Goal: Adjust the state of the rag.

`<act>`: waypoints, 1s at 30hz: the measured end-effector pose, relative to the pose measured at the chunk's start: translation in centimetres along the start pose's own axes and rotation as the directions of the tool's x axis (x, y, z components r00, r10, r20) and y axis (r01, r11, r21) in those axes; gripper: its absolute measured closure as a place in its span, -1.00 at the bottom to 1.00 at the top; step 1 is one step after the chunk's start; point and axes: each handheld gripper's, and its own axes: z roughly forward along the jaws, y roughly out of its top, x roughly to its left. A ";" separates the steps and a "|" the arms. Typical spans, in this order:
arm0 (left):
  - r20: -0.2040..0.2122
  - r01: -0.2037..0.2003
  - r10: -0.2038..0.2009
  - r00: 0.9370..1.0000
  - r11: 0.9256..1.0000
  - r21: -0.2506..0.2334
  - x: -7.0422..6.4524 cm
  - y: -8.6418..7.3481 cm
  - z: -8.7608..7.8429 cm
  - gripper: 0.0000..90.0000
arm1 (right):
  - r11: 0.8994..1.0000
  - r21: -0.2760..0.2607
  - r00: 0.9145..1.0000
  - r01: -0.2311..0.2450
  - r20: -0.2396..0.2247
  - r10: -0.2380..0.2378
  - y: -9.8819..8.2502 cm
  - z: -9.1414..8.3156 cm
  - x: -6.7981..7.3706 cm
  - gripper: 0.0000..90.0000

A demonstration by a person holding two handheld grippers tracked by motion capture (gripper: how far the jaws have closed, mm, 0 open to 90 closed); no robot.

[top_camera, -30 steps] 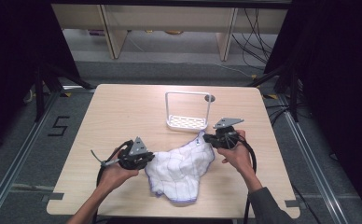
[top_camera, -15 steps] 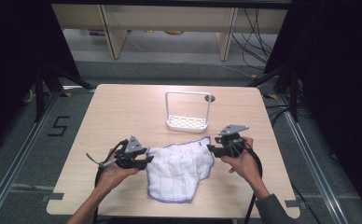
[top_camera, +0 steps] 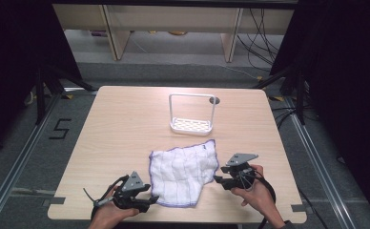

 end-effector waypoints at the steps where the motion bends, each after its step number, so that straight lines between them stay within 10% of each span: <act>1: -0.003 -0.025 0.025 1.000 1.000 0.011 -0.1 0.0 0.1 0.01 | 1.000 0.002 1.000 -0.005 -0.016 0.005 0.0 0.0 0.3 0.18; 11: -0.017 -0.126 0.127 0.992 0.991 0.052 -0.2 -0.2 1.1 0.86 | 0.998 0.039 0.998 0.052 -0.032 -0.051 0.3 2.7 1.7 0.31; 16: -0.030 -0.155 0.156 0.987 0.988 0.027 0.2 0.1 0.4 0.92 | 0.993 0.063 0.994 0.099 -0.060 -0.096 0.7 3.9 1.1 0.87; 24: -0.012 -0.145 0.145 0.989 0.989 0.004 0.1 -0.3 -1.4 0.93 | 0.989 0.007 0.987 0.146 -0.068 -0.146 1.4 -1.2 0.6 0.94; 30: 0.042 -0.170 0.168 0.985 0.983 0.061 -1.7 -1.8 -1.5 0.93 | 0.984 0.091 0.981 0.154 -0.130 -0.142 -1.3 -3.1 1.8 0.93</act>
